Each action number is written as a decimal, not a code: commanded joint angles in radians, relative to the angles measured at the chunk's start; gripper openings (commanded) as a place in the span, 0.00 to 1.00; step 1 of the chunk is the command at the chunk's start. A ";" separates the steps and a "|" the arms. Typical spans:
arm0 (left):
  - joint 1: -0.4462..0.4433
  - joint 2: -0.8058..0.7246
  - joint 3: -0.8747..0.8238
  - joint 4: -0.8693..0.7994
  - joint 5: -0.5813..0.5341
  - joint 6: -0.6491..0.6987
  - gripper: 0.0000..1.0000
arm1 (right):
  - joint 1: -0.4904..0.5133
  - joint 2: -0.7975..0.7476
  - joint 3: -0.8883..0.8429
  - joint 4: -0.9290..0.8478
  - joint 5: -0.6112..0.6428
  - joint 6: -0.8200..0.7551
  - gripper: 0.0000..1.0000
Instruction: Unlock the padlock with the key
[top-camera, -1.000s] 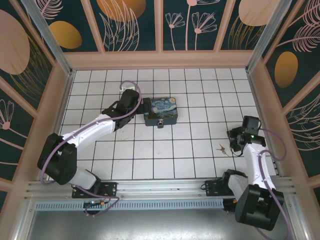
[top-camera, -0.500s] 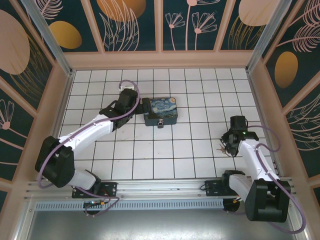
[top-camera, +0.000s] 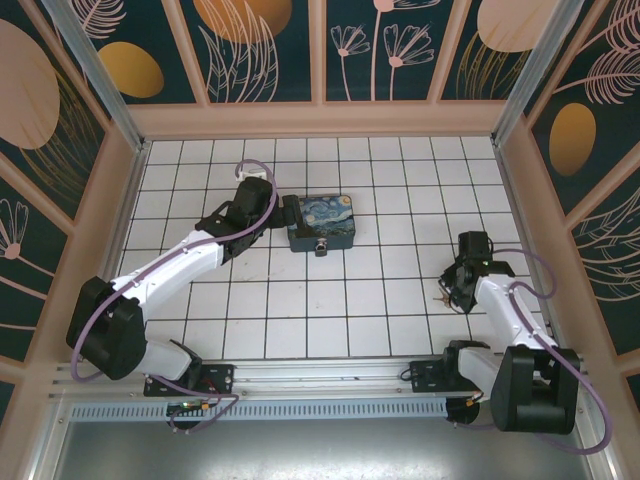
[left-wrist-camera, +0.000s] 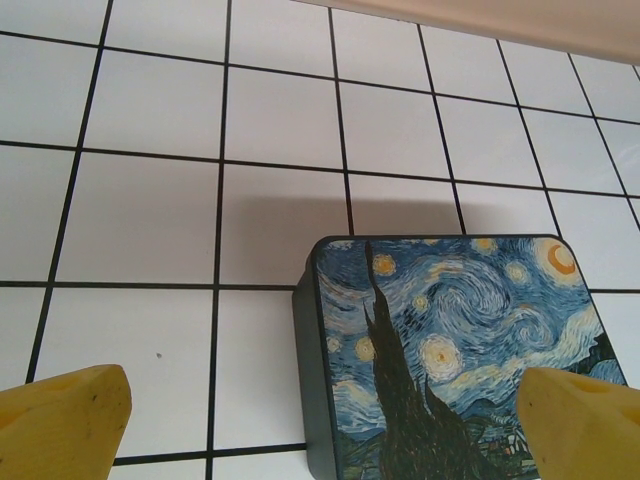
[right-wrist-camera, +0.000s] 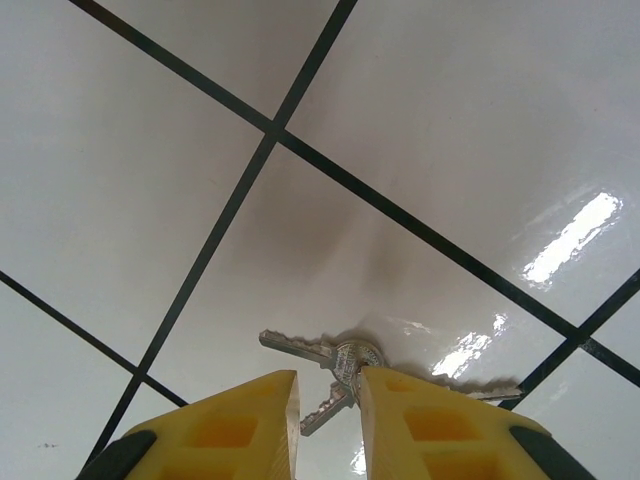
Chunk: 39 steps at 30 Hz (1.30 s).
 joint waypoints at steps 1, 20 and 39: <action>0.001 -0.015 0.007 0.011 -0.002 0.016 0.99 | 0.001 0.012 -0.015 -0.008 0.020 -0.008 0.23; 0.003 -0.037 -0.018 0.038 -0.016 0.044 0.99 | 0.036 0.044 -0.034 0.008 0.021 0.050 0.22; 0.002 -0.055 -0.027 0.043 -0.019 0.044 0.99 | 0.098 0.095 -0.006 -0.006 0.060 0.050 0.23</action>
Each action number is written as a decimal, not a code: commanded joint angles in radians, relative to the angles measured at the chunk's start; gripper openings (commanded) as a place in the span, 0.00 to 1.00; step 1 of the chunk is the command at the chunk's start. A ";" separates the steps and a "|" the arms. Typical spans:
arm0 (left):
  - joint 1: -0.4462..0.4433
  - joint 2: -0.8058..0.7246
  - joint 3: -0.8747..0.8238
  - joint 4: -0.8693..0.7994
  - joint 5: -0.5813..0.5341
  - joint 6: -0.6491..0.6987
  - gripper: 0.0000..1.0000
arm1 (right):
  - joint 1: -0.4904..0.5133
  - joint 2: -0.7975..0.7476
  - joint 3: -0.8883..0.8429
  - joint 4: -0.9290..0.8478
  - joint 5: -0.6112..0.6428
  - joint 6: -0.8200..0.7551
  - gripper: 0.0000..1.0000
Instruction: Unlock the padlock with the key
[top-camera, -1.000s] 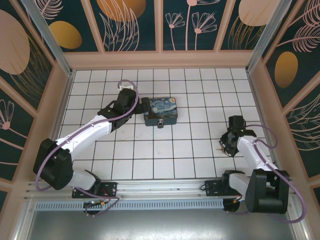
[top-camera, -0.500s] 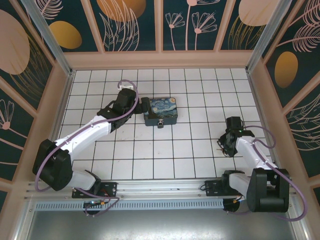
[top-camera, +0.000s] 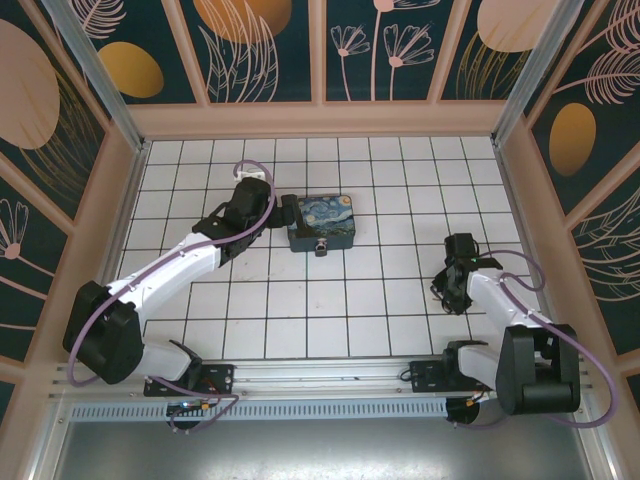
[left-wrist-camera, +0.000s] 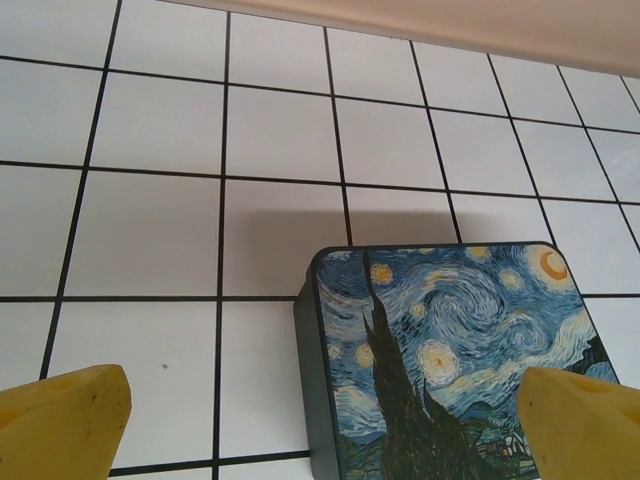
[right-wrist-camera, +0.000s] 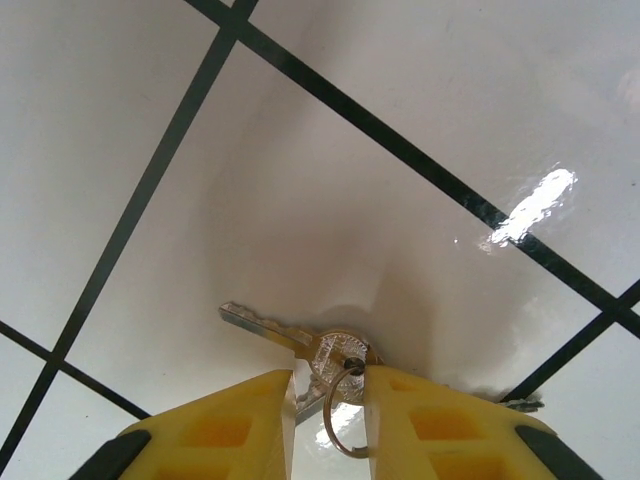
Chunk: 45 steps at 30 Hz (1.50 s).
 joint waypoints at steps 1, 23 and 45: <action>0.002 -0.026 -0.012 0.023 -0.011 0.018 0.99 | 0.009 -0.001 0.011 -0.016 0.040 0.016 0.20; -0.002 -0.016 -0.071 0.016 0.111 -0.025 0.98 | 0.528 0.420 0.361 0.128 -0.008 0.049 0.00; -0.034 -0.048 -0.129 -0.039 0.296 -0.026 0.91 | 0.768 0.467 0.431 0.276 -0.131 0.103 0.30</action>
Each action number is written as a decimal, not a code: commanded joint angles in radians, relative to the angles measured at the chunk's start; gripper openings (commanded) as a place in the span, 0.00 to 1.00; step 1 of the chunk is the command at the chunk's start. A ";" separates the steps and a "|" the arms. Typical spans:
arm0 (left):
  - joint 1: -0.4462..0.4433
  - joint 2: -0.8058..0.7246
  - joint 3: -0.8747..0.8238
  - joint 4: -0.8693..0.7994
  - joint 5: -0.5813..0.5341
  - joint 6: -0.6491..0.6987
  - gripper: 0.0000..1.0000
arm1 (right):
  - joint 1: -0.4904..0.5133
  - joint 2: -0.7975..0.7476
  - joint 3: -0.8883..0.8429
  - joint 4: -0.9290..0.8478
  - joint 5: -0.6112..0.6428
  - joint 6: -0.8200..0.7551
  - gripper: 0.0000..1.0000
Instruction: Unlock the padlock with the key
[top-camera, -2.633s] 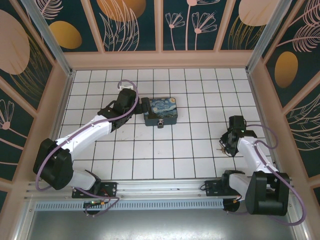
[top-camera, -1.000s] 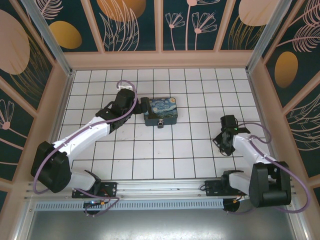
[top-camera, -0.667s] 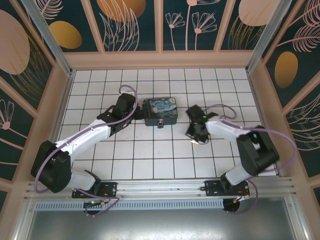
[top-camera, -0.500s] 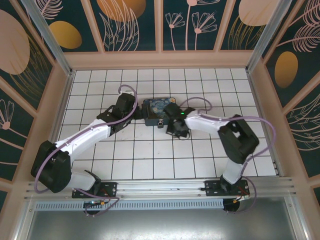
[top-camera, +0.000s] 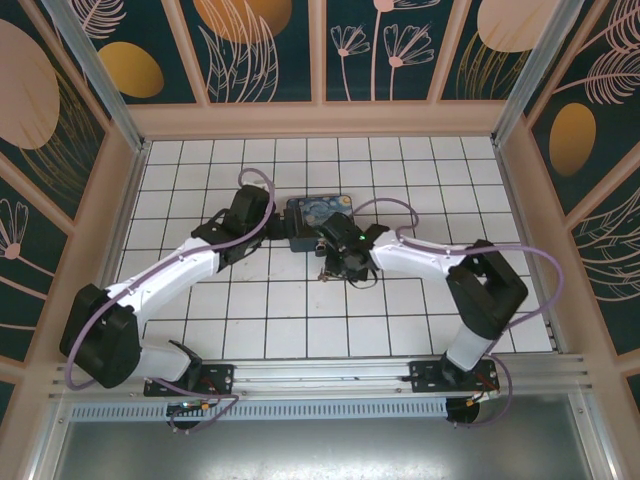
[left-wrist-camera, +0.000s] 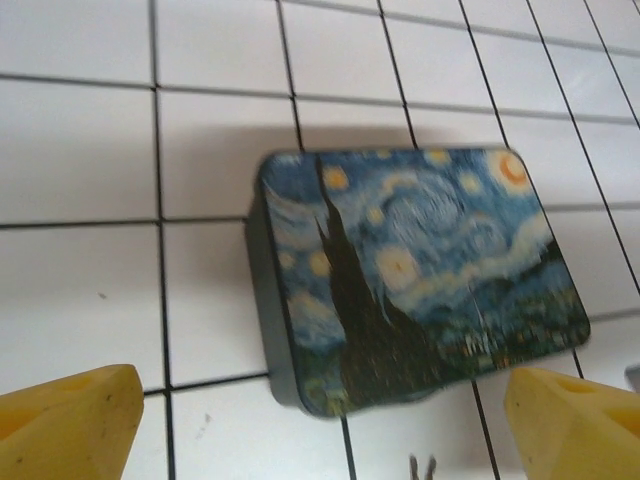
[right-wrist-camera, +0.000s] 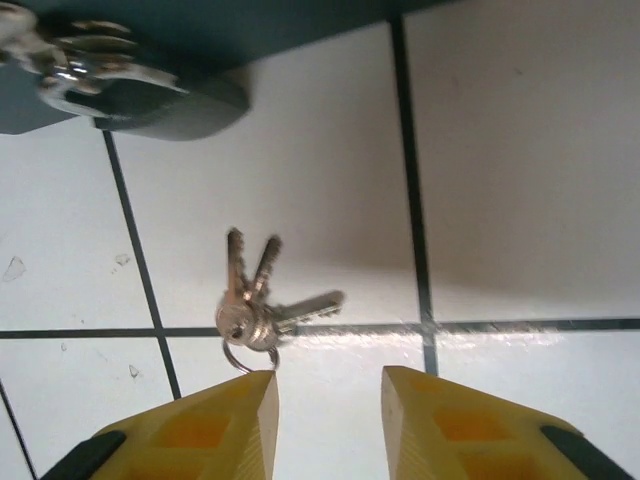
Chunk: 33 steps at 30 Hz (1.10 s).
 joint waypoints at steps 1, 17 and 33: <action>-0.037 -0.025 -0.076 0.000 0.129 -0.013 0.89 | -0.018 -0.054 -0.118 0.153 -0.090 0.098 0.28; -0.247 0.260 -0.007 0.102 0.197 0.099 0.78 | -0.284 -0.255 -0.398 0.313 -0.139 0.075 0.27; -0.271 0.449 0.092 0.115 0.235 0.113 0.77 | -0.364 -0.306 -0.463 0.353 -0.180 0.032 0.27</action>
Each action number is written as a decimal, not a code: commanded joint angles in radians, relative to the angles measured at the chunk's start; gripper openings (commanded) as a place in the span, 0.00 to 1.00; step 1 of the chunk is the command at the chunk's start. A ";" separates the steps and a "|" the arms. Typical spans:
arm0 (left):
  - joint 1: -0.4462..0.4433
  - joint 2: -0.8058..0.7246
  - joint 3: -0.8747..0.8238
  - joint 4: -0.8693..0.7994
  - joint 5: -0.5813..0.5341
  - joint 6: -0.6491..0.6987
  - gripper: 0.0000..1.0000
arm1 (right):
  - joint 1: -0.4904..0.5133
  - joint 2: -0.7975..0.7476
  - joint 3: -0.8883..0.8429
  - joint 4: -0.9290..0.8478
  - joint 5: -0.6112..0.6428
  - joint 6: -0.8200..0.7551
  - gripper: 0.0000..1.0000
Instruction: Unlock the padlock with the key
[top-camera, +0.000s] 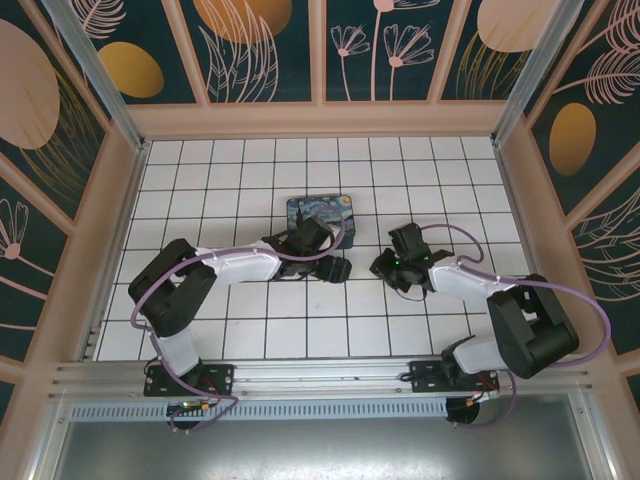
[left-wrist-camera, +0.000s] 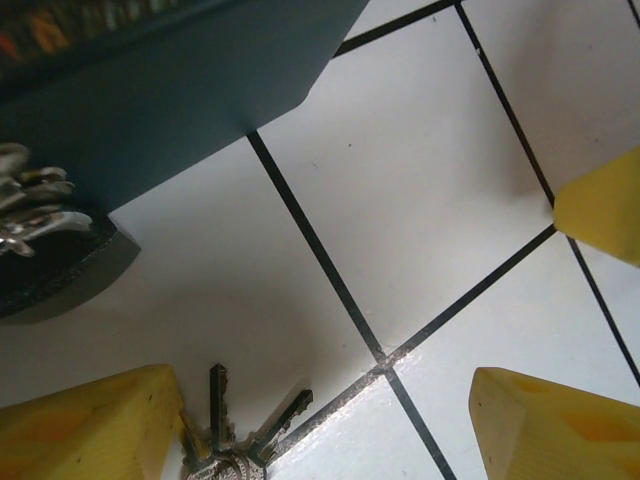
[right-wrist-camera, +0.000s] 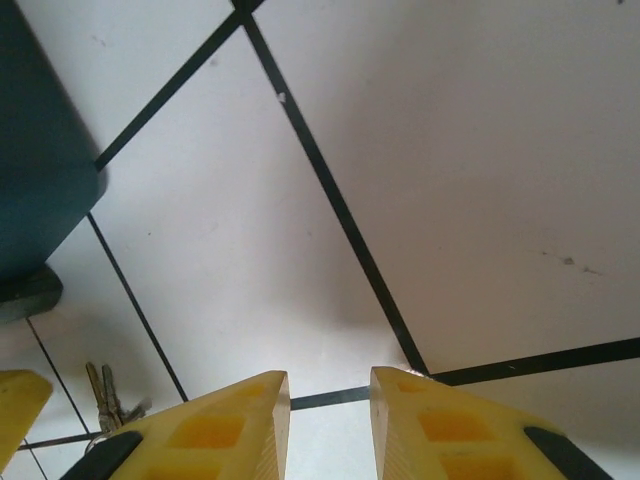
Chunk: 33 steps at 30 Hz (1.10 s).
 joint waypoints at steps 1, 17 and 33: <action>-0.022 0.034 0.009 -0.011 0.016 0.022 0.76 | -0.008 -0.014 -0.003 0.020 -0.016 -0.020 0.27; -0.051 -0.134 -0.179 0.011 0.076 -0.103 0.79 | -0.005 -0.017 -0.006 0.014 -0.025 -0.033 0.27; 0.020 -0.375 -0.141 -0.147 -0.097 -0.180 0.87 | 0.248 0.097 0.053 0.119 -0.040 0.114 0.20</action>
